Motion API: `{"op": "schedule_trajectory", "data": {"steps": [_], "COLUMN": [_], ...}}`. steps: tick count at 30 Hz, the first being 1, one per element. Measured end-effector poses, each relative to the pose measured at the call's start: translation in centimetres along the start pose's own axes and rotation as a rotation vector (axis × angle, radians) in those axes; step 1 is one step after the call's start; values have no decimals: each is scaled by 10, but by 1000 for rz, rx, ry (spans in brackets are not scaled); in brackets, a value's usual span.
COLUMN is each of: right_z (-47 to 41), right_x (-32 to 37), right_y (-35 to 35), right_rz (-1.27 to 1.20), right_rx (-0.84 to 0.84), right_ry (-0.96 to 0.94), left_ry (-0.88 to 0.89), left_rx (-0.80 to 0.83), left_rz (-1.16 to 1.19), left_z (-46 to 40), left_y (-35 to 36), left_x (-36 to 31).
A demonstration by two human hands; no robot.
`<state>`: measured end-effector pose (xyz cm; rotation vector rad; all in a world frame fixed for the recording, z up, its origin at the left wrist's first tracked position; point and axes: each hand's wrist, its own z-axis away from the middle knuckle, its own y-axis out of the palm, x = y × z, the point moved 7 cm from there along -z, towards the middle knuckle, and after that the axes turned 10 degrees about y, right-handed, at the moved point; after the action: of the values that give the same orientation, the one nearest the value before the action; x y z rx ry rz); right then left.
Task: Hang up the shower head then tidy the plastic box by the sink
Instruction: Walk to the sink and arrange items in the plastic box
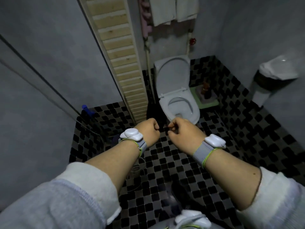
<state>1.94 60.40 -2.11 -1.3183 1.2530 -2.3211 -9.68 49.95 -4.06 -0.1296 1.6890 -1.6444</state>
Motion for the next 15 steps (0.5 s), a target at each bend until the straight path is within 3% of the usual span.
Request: {"op": "schedule_trajectory", "data": {"steps": [15], "right_z": [141], "right_x": [-174], "right_y": [-65], "right_rz": [-103], "right_rx": [-257], "right_ry": [447], "left_ry": [424], "left_rx": [261], "left_rz": [-28], "left_z": [10], "left_y": [128], "left_x": [-191]}}
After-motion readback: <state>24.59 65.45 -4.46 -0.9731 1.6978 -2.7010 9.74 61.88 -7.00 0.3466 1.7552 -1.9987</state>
